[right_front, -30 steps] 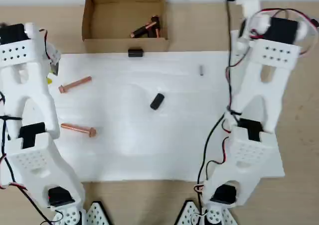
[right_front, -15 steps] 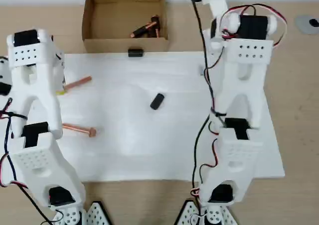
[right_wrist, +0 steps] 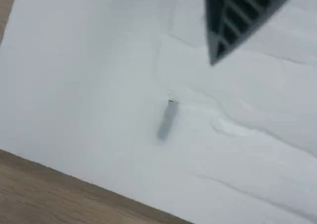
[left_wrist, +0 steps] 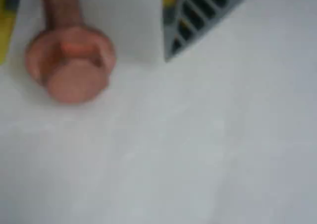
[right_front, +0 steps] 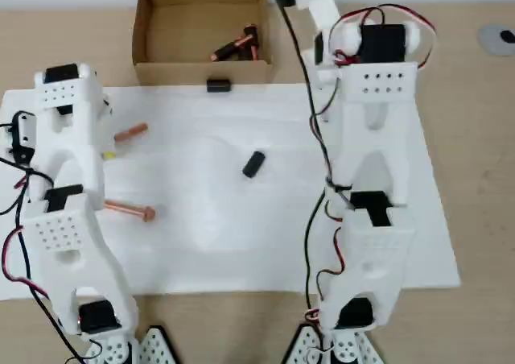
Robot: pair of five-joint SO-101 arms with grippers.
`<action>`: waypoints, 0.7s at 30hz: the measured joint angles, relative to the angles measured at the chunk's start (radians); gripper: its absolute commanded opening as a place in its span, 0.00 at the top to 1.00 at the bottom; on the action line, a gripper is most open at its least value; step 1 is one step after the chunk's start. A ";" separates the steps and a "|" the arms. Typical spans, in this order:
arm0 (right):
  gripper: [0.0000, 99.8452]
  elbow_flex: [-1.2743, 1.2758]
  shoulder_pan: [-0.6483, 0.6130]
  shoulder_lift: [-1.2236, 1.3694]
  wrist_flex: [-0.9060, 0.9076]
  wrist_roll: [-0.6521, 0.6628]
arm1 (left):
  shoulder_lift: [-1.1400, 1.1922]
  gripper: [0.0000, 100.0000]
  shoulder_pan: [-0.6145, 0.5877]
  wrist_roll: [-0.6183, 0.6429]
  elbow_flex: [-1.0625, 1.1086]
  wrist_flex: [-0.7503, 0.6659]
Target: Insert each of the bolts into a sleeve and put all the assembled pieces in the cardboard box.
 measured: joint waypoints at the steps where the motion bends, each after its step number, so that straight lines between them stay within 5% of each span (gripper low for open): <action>1: 0.64 0.000 -0.002 0.000 0.000 0.000 | 0.011 0.78 0.000 0.000 -0.002 -0.006; 5: 0.64 0.000 -0.008 0.000 0.000 0.000 | 0.028 0.80 0.002 0.000 -0.002 -0.029; 11: 0.64 0.000 -0.009 0.000 0.000 0.000 | 0.038 1.00 0.000 -0.048 -0.029 -0.057; 21: 0.64 0.015 -0.009 0.000 0.000 0.000 | 0.041 0.99 0.000 -0.101 -0.032 -0.055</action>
